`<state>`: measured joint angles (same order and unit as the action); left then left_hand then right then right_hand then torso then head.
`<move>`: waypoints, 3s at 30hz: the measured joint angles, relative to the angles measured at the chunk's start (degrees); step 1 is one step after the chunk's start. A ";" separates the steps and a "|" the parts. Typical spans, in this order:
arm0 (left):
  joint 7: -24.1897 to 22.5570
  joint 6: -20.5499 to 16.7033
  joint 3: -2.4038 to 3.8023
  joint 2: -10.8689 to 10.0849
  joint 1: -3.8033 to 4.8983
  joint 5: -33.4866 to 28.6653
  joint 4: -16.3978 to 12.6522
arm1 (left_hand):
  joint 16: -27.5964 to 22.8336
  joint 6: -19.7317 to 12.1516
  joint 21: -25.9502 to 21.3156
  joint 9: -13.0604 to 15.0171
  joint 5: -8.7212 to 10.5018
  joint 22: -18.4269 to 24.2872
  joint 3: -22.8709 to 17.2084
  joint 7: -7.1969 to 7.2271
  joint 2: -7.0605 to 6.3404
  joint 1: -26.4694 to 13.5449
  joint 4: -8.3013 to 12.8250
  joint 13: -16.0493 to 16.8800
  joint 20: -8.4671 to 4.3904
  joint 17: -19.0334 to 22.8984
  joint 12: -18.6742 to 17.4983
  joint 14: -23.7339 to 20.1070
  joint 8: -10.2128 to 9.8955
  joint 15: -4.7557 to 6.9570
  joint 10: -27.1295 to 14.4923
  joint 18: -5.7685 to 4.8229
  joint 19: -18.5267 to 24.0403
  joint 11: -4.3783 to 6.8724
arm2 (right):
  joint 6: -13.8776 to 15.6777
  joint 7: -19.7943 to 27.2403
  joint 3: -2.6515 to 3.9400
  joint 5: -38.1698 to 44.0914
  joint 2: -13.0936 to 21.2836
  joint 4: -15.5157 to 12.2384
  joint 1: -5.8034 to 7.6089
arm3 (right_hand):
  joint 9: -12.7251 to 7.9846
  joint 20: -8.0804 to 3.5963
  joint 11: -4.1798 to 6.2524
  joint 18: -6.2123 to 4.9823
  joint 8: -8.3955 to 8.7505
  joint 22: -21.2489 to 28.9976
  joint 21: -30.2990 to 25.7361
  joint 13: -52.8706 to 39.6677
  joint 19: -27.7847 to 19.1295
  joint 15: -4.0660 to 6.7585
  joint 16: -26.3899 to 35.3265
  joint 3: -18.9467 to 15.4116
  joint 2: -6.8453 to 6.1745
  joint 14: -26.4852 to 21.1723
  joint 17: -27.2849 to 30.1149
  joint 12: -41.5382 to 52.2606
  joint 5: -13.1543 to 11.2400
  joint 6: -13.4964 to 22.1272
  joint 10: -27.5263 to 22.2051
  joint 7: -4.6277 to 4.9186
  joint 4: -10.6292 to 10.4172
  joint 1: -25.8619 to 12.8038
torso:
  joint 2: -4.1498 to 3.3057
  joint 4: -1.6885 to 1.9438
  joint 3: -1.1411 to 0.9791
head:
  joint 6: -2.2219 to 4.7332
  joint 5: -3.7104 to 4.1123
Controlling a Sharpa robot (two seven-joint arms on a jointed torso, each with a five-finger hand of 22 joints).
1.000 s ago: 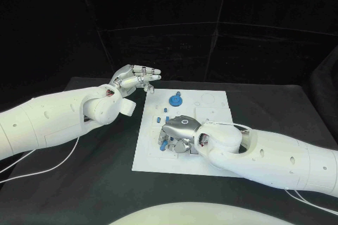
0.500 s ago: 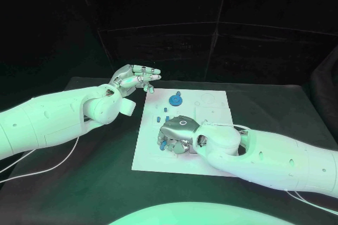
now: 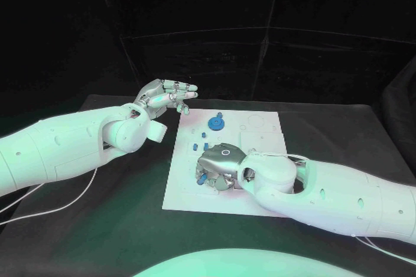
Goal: Assemble the parts on the task board
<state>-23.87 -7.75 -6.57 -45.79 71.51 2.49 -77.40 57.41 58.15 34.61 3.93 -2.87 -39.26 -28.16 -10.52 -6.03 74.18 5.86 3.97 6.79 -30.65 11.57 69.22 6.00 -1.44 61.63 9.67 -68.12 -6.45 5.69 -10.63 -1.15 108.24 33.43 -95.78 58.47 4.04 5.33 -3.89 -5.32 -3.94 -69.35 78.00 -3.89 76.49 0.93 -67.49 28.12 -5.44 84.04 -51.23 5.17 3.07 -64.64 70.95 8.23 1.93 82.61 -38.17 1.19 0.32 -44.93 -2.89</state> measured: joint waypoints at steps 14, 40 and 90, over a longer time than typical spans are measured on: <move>0.05 0.03 0.00 -0.04 0.00 0.00 -0.06 | 0.00 0.00 0.00 0.00 0.00 -0.01 0.00 0.00 0.00 0.00 0.00 0.01 0.00 -0.01 0.00 0.00 0.00 0.00 0.00 0.00 0.00 0.00 | 0.34 -0.37 -0.01 0.24 -1.12 0.88 0.01 | -0.35 1.41 -1.74 -0.92 0.34 9.36 -5.97 0.36 -6.37 -1.62 5.96 -4.80 -3.70 -1.89 9.35 -1.43 0.31 6.98 -8.73 0.45 -1.92 -6.11 | -0.01 0.02 0.08 | 0.05 0.04; 0.26 0.16 -0.02 -0.54 0.00 0.00 -0.09 | 0.00 0.00 0.00 0.00 0.00 0.03 0.00 0.00 0.00 0.00 0.00 0.01 0.00 0.08 -0.01 0.00 0.00 0.00 -0.21 -0.01 0.00 -0.21 | 10.11 0.46 -0.03 -5.66 13.39 -8.30 0.17 | -0.13 1.35 -1.55 -0.92 0.34 11.64 -8.33 -0.24 -6.00 -1.49 7.68 -23.69 -3.21 -1.73 11.33 3.06 3.44 10.01 -9.78 0.87 -6.55 -6.06 | 0.08 -0.13 0.02 | 1.02 1.50; 0.38 0.31 -0.10 -1.17 -0.01 -0.01 -0.86 | 0.00 0.00 0.00 0.00 0.00 0.01 0.00 0.00 0.00 0.00 0.00 0.02 0.00 0.06 -0.01 0.00 0.00 0.00 -0.21 -0.01 0.00 -0.21 | 5.53 -20.33 -0.11 -18.97 24.79 -9.73 -1.20 | 5.31 -2.27 3.58 2.24 -12.00 -5.58 6.88 -56.00 6.76 2.06 -14.50 -38.96 1.76 -0.01 -22.21 56.05 9.12 4.60 7.47 -2.98 -18.57 -12.13 | 0.14 -0.92 0.18 | 1.62 4.74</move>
<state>-23.49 -7.44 -6.67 -46.95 71.50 2.48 -78.26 57.41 58.15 34.61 3.93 -2.87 -39.25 -28.16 -10.52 -6.02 74.18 5.86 3.99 6.79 -30.59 11.56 69.22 5.99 -1.44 61.43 9.66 -68.12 -6.66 11.22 -30.96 -1.26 89.27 58.22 -105.51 57.27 9.35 3.06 -0.31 -3.08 -15.94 -74.93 84.88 -59.90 83.26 2.99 -81.99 -10.84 -3.68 84.04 -73.45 61.21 12.19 -60.04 78.42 5.25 -16.63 70.48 -38.03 0.27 0.49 -43.31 1.85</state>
